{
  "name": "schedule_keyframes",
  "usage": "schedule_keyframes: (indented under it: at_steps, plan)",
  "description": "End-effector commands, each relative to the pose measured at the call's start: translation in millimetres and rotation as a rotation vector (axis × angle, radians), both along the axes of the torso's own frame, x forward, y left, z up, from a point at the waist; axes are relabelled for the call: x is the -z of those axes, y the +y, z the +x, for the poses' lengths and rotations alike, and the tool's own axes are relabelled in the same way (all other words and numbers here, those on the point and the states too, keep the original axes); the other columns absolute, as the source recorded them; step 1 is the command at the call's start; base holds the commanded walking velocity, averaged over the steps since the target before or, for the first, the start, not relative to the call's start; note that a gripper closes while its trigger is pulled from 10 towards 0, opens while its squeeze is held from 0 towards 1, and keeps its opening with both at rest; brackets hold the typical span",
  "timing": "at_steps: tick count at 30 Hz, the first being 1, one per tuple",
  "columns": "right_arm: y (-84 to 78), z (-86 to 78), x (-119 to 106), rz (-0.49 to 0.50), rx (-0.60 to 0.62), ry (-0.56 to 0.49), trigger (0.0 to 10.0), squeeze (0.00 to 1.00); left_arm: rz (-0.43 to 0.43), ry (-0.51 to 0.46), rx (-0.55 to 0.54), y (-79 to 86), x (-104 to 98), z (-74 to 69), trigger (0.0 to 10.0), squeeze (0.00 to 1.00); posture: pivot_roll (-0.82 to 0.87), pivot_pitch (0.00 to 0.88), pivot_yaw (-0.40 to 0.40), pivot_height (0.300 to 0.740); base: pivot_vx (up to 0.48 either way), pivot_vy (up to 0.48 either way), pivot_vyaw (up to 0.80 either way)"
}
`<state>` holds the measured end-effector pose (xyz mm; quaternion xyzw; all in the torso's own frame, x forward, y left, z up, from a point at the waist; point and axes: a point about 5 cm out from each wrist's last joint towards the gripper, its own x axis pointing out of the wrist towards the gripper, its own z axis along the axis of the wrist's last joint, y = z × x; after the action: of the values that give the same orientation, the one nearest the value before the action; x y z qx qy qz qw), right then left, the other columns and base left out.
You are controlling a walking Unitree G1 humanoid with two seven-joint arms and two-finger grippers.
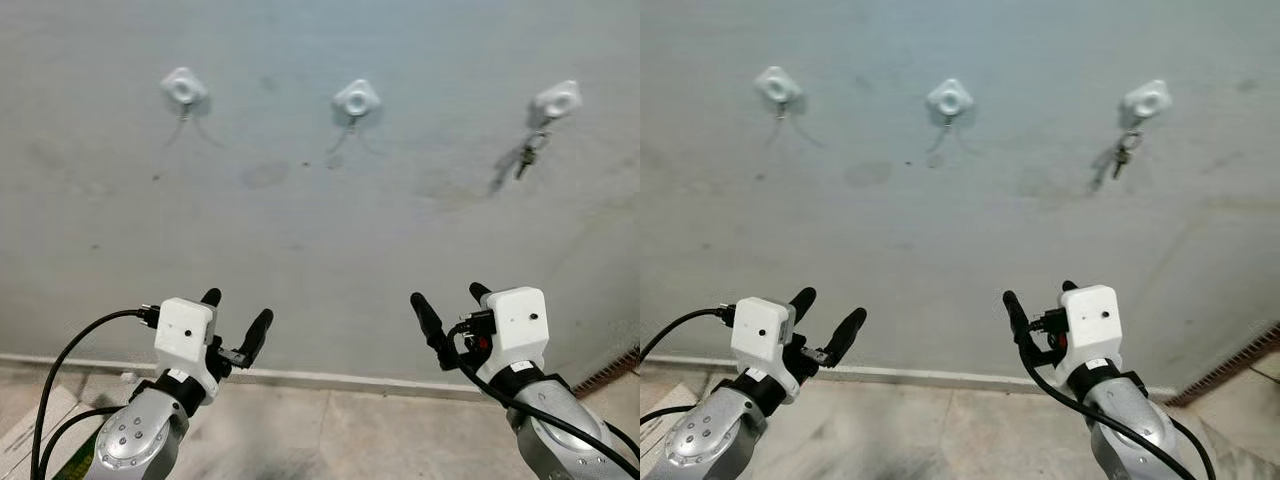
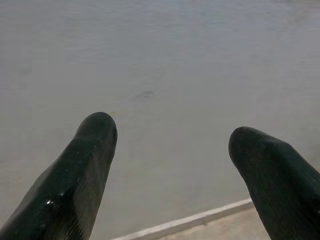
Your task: Hang keys on a hook
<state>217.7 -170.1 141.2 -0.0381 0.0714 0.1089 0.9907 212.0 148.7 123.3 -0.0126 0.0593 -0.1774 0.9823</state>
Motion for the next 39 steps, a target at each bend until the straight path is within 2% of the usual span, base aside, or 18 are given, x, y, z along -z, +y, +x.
schedule_keyframes:
  at_steps: [1, 9, 25, 39]
  plan:
    - [-1.3, 0.8, 0.0, 0.004, 0.004, 0.007, 10.0, 0.0, 0.004, 0.02, 0.007, 0.4, 2.6, -0.9, 10.0, 0.0, -0.05, 0.073, 0.03, 0.74, 0.0, 0.0, -0.79]
    - [-6.3, 6.1, -2.4, -0.003, 0.019, -0.001, 10.0, 0.0, -0.01, 0.021, 0.008, -3.3, 3.0, 1.1, 10.0, 0.0, -0.06, 0.077, 0.037, 0.74, 0.0, 0.0, -0.79]
    - [-3.3, 7.0, -1.0, 0.005, 0.008, 0.004, 10.0, 0.0, -0.009, 0.031, 0.019, -3.9, 3.8, -0.5, 10.0, 0.0, -0.05, 0.082, 0.036, 0.74, 0.0, 0.0, -0.79]
    - [0.9, 8.1, 0.2, 0.026, -0.005, 0.006, 10.0, 0.0, -0.01, 0.046, 0.01, 0.0, 4.4, -3.0, 10.0, 0.0, -0.03, 0.083, 0.035, 0.74, 0.0, 0.0, -0.03]
